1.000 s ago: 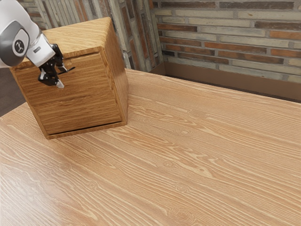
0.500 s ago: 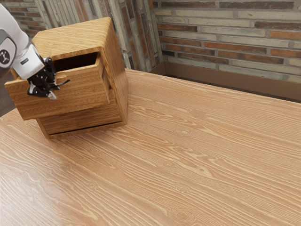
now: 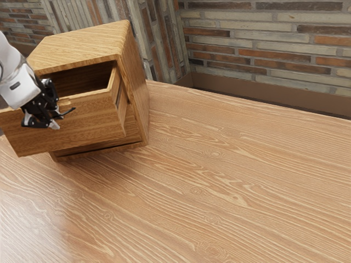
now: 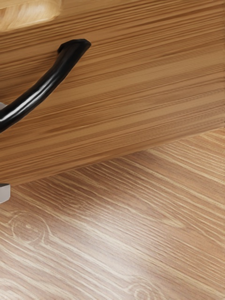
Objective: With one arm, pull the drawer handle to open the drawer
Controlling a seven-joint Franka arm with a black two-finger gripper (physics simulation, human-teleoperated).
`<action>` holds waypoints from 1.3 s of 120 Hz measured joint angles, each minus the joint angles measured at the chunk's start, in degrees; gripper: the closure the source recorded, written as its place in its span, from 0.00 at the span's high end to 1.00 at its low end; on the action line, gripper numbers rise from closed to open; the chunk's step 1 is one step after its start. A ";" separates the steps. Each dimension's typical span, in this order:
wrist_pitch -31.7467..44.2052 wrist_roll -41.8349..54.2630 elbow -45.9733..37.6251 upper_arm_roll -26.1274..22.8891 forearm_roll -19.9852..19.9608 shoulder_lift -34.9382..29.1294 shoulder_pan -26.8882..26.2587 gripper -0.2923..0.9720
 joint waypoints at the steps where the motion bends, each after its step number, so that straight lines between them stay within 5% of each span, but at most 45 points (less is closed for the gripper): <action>1: 0.00 -0.03 -0.14 0.00 -0.04 -0.14 -0.01 0.29; 20: 0.10 -0.47 -3.13 -0.03 -0.78 -3.13 -0.12 0.33; 34: -0.21 -0.75 -4.22 -0.35 -1.14 -5.22 -0.14 0.23; 119: -0.95 -3.52 -7.67 -2.07 0.96 -10.77 0.48 0.39; 133: -3.43 -3.77 -1.12 -4.38 0.91 -10.89 0.12 0.41; 141: -9.55 -4.28 9.66 -4.41 0.07 -6.57 -0.66 0.45; 156: -26.42 -10.55 26.69 7.81 -0.02 3.89 -15.84 0.59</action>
